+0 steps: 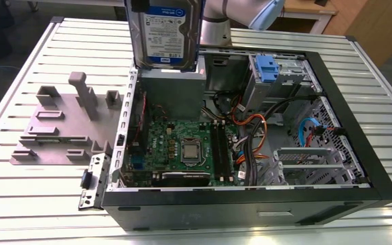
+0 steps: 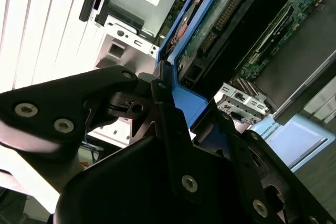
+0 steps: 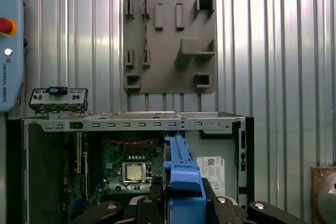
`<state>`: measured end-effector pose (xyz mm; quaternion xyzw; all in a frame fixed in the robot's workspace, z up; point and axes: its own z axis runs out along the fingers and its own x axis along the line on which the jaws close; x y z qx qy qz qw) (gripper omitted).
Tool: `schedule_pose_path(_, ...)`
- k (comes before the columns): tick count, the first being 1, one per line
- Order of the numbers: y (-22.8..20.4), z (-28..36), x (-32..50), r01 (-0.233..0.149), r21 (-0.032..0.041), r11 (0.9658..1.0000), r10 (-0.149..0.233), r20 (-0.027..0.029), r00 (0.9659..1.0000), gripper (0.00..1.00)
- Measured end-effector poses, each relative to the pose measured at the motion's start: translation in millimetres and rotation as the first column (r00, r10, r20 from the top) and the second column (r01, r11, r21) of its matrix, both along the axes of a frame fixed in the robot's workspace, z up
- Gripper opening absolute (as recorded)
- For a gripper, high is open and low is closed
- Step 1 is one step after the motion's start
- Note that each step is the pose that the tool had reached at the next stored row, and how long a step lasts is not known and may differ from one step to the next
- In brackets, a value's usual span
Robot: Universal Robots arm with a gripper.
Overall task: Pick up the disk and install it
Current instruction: 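Pick up the disk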
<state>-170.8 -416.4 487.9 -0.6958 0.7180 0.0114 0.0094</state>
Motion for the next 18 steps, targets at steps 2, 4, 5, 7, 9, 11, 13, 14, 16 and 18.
schedule_pose_path(2, -0.5, 0.0, 3.1, 0.0, 0.0001, 1.0, 0.0, 0.0, 1.0, 0.37)
schedule_pose_path(4, -1.0, 0.0, 5.8, 0.0, 0.0, 1.0, 0.0, 0.0, 1.0, 0.37)
schedule_pose_path(5, -1.2, 0.1, 7.1, 0.0, -0.0001, 1.0, 0.0, -0.0001, 1.0, 0.37)
schedule_pose_path(7, -1.6, 0.0, 9.8, 0.0, 0.0, 1.0, 0.0, 0.0, 1.0, 0.37)
schedule_pose_path(9, -2.0, 0.0, 12.2, 0.0, 0.0, 1.0, 0.0, 0.0, 1.0, 0.37)
schedule_pose_path(11, -2.3, 0.0, 14.0, 0.0, 0.0001, 1.0, 0.0, 0.0, 1.0, 0.37)
schedule_pose_path(13, -2.6, 0.0, 16.0, 0.0, 0.0, 1.0, 0.0, 0.0, 1.0, 0.37)
schedule_pose_path(14, -2.8, 0.0, 17.0, 0.0, 0.0, 1.0, 0.0, 0.0, 1.0, 0.37)
schedule_pose_path(16, -2.9, 0.0, 17.8, 0.0, 0.0001, 1.0, 0.0, 0.0, 1.0, 0.37)
schedule_pose_path(18, -2.9, 0.0, 17.8, 0.0, 0.0001, 1.0, 0.0, 0.0, 1.0, 0.37)
